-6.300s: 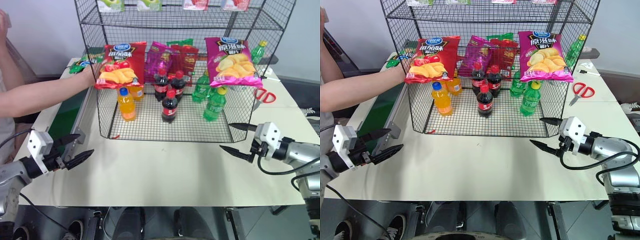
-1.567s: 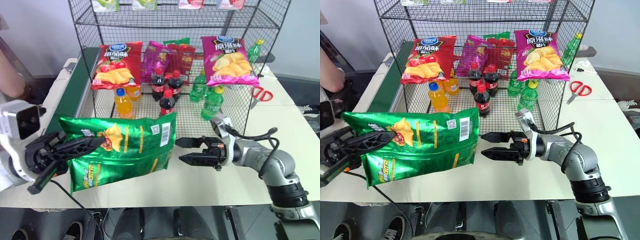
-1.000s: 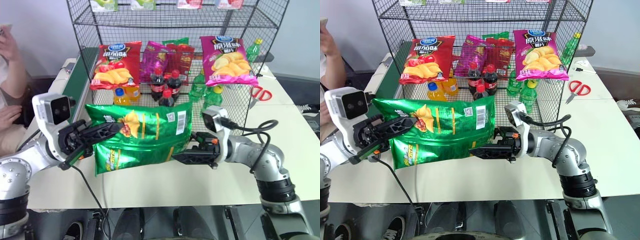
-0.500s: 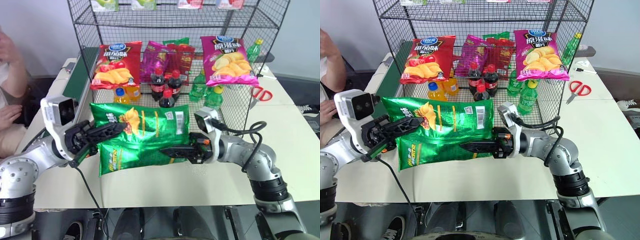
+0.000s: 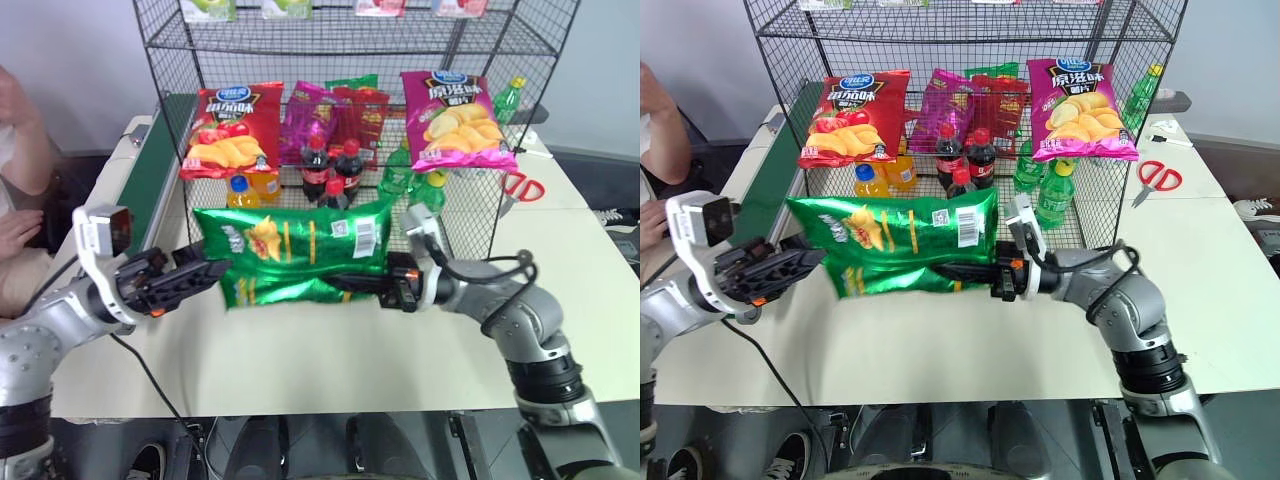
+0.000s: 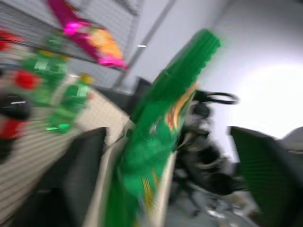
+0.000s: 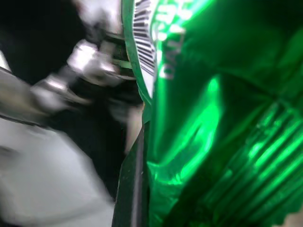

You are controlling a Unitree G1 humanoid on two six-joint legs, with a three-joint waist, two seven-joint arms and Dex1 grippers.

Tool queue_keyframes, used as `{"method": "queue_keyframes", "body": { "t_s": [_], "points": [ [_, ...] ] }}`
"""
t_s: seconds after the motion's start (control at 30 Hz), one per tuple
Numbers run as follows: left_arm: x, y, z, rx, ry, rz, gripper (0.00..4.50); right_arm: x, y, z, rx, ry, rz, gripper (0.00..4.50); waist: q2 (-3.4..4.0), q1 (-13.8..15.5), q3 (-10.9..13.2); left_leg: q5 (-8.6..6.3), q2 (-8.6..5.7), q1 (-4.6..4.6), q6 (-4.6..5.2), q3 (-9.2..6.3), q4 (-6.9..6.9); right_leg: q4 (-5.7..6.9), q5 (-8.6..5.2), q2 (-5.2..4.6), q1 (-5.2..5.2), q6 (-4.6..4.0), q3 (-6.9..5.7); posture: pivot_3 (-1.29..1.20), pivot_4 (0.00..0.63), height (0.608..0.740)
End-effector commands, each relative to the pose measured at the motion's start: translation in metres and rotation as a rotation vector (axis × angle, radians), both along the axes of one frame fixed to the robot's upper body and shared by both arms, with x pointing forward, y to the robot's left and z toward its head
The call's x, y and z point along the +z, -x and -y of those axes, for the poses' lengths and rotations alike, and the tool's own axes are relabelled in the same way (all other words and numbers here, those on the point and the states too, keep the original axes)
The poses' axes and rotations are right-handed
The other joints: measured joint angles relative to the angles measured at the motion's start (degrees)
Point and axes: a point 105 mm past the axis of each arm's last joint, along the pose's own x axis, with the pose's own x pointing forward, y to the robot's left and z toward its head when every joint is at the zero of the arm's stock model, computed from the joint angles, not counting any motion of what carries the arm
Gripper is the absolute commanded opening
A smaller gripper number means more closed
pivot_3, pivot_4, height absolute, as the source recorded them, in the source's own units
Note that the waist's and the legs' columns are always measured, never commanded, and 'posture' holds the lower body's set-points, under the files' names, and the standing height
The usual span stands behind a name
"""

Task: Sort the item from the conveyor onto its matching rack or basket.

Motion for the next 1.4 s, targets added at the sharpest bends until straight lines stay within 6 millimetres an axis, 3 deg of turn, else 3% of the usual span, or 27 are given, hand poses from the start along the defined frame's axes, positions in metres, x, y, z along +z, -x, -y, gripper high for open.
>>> {"method": "queue_keyframes", "body": {
  "t_s": [0.03, 0.13, 0.27, 0.33, 0.47, 0.57, 0.77, 1.03, 1.4],
  "points": [
    [0.001, -0.012, -0.019, 0.207, -0.094, 0.17, 4.44, 0.046, 0.001, 0.004, -0.136, 0.036, 0.499, 0.0, 0.01, 0.12, 0.0, 0.02, -0.01, -0.11, -0.04, 0.0, 0.0, 0.02, 0.0, 0.0, -0.12, 0.0, 0.0, 0.0, 0.15, 0.739],
    [-0.002, -0.021, -0.025, 0.302, -0.107, 0.205, 4.44, 0.073, -0.012, 0.01, -0.334, 0.033, 0.748, 0.0, -0.02, 0.12, -0.01, 0.06, -0.01, -0.32, -0.1, 0.0, 0.08, 0.06, 0.01, 0.01, -0.3, 0.02, -0.02, 0.0, 0.15, 0.739],
    [0.001, -0.025, -0.022, 0.311, -0.08, 0.231, 4.44, 0.089, -0.022, 0.022, -0.519, 0.06, 1.004, 0.0, -0.05, 0.33, -0.03, 0.07, -0.01, -0.37, -0.11, -0.02, 0.1, 0.07, 0.01, 0.01, -0.33, 0.02, -0.05, 0.0, 0.15, 0.739],
    [0.0, -0.028, -0.019, 0.307, -0.091, 0.241, 4.44, 0.094, -0.028, 0.029, -0.599, 0.076, 1.09, 0.0, -0.05, 0.32, -0.03, 0.07, -0.01, -0.39, -0.12, -0.02, 0.12, 0.07, 0.01, 0.0, -0.33, 0.02, -0.06, 0.0, 0.15, 0.739],
    [-0.002, -0.032, -0.015, 0.303, -0.113, 0.252, 4.44, 0.079, -0.064, 0.049, -0.799, 0.385, 1.266, 0.0, -0.05, 0.26, -0.03, 0.09, -0.03, -0.39, -0.14, -0.01, 0.2, 0.13, 0.02, -0.01, -0.32, 0.02, -0.05, 0.0, 0.15, 0.739],
    [-0.004, -0.032, -0.012, 0.309, -0.155, 0.272, 4.44, 0.063, -0.093, 0.06, -0.892, 0.584, 1.264, 0.0, -0.05, -0.13, -0.03, 0.17, -0.02, -0.38, -0.28, 0.0, 0.21, 0.17, 0.01, 0.01, -0.34, 0.01, -0.04, 0.0, 0.15, 0.739],
    [-0.01, -0.039, -0.021, 0.441, -0.345, 0.448, 4.44, 0.071, -0.116, 0.058, -1.071, 0.697, 1.286, 0.0, -0.03, -0.17, -0.02, 0.43, 0.11, -0.51, -0.69, 0.06, 0.11, 0.3, 0.01, 0.25, -0.65, 0.0, 0.12, 0.0, 0.15, 0.739],
    [-0.014, -0.028, -0.014, 0.429, -0.343, 0.449, 4.44, 0.062, -0.119, 0.032, -1.102, 0.677, 1.234, 0.0, -0.05, -0.09, -0.03, 0.4, 0.11, -0.6, -0.64, 0.08, 0.13, 0.35, 0.01, 0.19, -0.72, 0.0, 0.13, 0.0, 0.15, 0.739],
    [-0.018, -0.031, -0.008, 0.446, -0.335, 0.442, 4.44, 0.071, -0.133, 0.018, -1.193, 0.614, 1.137, 0.0, -0.05, -0.22, -0.03, 0.34, 0.1, -0.6, -0.51, 0.09, 0.23, 0.95, 0.01, 0.21, -1.0, -0.01, 0.19, 0.0, 0.15, 0.739]
  ]
}}
